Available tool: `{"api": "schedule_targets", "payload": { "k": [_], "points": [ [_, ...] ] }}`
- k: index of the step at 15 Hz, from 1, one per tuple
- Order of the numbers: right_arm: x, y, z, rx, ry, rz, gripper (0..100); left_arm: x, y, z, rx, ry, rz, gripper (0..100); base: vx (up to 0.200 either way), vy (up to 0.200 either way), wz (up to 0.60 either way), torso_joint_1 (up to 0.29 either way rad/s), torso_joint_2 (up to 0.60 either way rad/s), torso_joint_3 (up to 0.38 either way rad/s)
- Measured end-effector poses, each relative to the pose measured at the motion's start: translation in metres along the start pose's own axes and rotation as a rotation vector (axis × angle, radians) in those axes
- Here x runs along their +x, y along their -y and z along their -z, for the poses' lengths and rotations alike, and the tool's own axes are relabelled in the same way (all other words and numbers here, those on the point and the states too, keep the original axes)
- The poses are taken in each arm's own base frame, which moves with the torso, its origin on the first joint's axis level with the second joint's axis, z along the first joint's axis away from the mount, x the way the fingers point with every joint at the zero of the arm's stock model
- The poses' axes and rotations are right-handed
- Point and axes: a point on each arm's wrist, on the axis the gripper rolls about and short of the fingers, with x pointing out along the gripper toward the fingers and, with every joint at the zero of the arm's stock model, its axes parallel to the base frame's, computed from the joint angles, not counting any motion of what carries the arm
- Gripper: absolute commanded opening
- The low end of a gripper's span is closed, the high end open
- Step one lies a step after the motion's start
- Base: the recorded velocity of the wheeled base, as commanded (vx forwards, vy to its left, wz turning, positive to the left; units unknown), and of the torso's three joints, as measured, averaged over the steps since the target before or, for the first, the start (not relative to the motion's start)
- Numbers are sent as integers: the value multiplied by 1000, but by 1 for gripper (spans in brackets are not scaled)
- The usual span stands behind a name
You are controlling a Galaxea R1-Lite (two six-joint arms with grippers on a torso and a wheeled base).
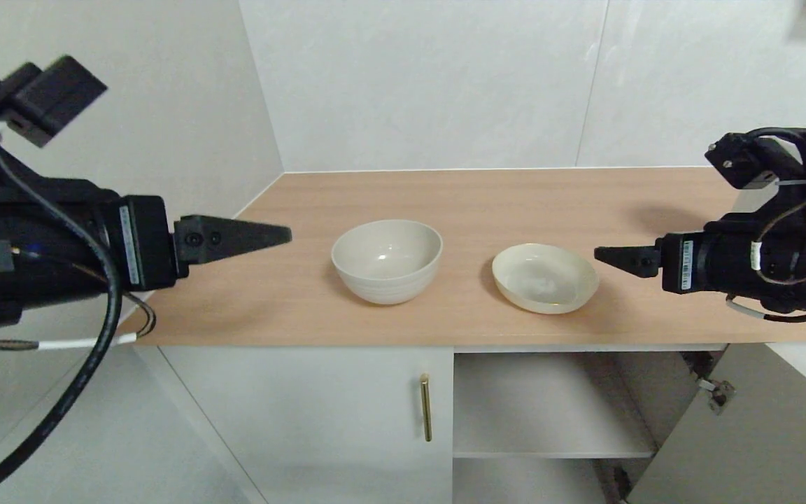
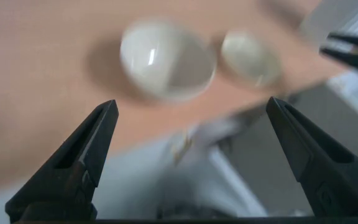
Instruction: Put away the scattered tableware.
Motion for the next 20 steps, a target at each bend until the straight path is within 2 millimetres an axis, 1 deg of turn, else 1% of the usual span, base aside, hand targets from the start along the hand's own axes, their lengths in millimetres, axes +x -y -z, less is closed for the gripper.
{"api": "schedule_targets", "payload": {
  "k": [1, 2, 4, 6, 9, 11, 12, 14, 16, 18, 19, 20],
  "points": [
    [4, 0, -5, 77, -36, 35, 100, 2, -1, -1, -50, -38, -24, 100, 0, 0, 0, 0, 0, 0],
    [8, 0, -12, 138, -41, 80, 100, 7, 0, -7, -114, -7, -40, 100, 0, 0, 0, 0, 0, 0],
    [15, -3, -17, 149, -26, 144, 100, 23, 0, -21, -224, 100, -47, 100, 0, 0, 0, 0, 0, 0],
    [19, -8, -19, 145, 1, 184, 100, 45, -3, -23, -248, 130, -118, 100, 0, 0, 0, 0, 0, 0],
    [26, -14, -14, 133, 18, 199, 100, 96, -6, -18, -254, 138, -311, 100, 0, 0, 0, 0, 0, 0],
    [28, -15, -12, 129, 11, 197, 100, 126, -5, -12, -263, 115, -357, 100, 0, 0, 0, 0, 0, 0],
    [28, -16, -11, 128, 8, 197, 100, 137, -6, -8, -262, 96, -365, 100, 0, 0, 0, 0, 0, 0],
    [29, -16, -9, 126, 3, 197, 100, 154, -8, 0, -257, 61, -379, 100, 0, 0, 0, 0, 0, 0],
    [29, -16, -9, 126, 2, 199, 100, 166, -10, 6, -252, 38, -386, 100, 0, 0, 0, 0, 0, 0],
    [29, -16, -9, 126, 2, 199, 100, 174, -10, 11, -248, 18, -390, 100, 0, 0, 0, 0, 0, 0],
    [28, -16, -9, 126, 3, 202, 100, 176, -9, 13, -245, 11, -390, 0, 0, 0, 0, 0, 0, 0],
    [27, -15, -10, 127, 7, 206, 100, 178, -9, 15, -244, 5, -390, 0, 0, 0, 0, 0, 0, 0]
  ]
}}
